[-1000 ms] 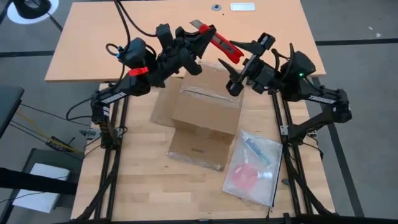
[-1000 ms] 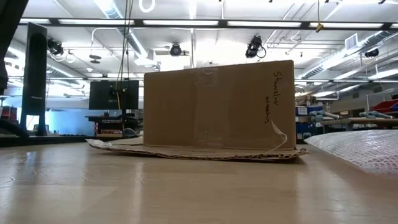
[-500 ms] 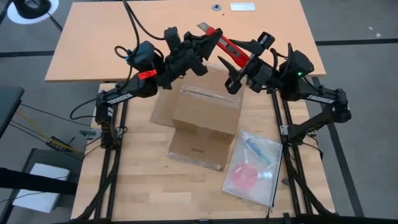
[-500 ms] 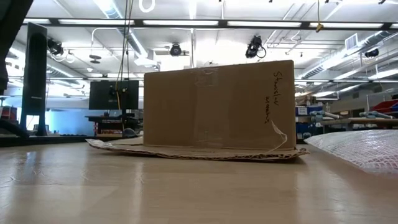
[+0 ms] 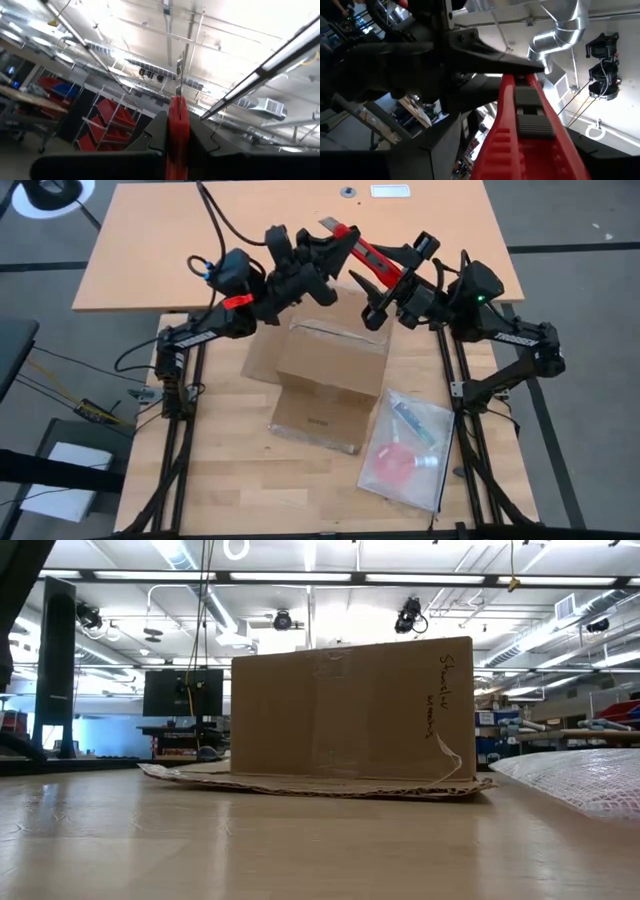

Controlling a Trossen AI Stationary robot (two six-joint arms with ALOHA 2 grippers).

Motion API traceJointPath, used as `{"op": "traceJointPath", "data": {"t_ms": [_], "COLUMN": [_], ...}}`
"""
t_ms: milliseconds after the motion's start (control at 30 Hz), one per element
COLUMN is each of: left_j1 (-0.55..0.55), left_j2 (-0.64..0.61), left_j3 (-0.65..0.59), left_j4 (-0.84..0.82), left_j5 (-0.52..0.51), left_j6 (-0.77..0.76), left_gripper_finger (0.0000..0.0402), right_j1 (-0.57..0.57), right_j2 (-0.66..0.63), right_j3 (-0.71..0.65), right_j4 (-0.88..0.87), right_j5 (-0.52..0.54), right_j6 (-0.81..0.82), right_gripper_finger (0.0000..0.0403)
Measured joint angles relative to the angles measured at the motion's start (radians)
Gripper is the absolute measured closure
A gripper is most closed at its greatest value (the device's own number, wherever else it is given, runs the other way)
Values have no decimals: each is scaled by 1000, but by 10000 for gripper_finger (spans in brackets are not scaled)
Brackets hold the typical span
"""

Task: Unpack boxes
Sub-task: Break down cardboard box until it is fully flat

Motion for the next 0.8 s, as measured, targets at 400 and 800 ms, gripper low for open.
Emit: {"op": "traceJointPath", "data": {"t_ms": [400,800], "left_j1": [-14,-14], "left_j2": [4,3], "left_j3": [-2,-2], "left_j4": [8,-57], "left_j5": [44,39], "left_j6": [-15,2], "left_gripper_finger": [357,356], "right_j1": [2,2], "right_j2": [-1,2], "right_j3": [0,-1], "right_j4": [4,-18], "right_j5": [13,3], "right_j6": [-3,-10], "right_gripper_finger": [159,159]}}
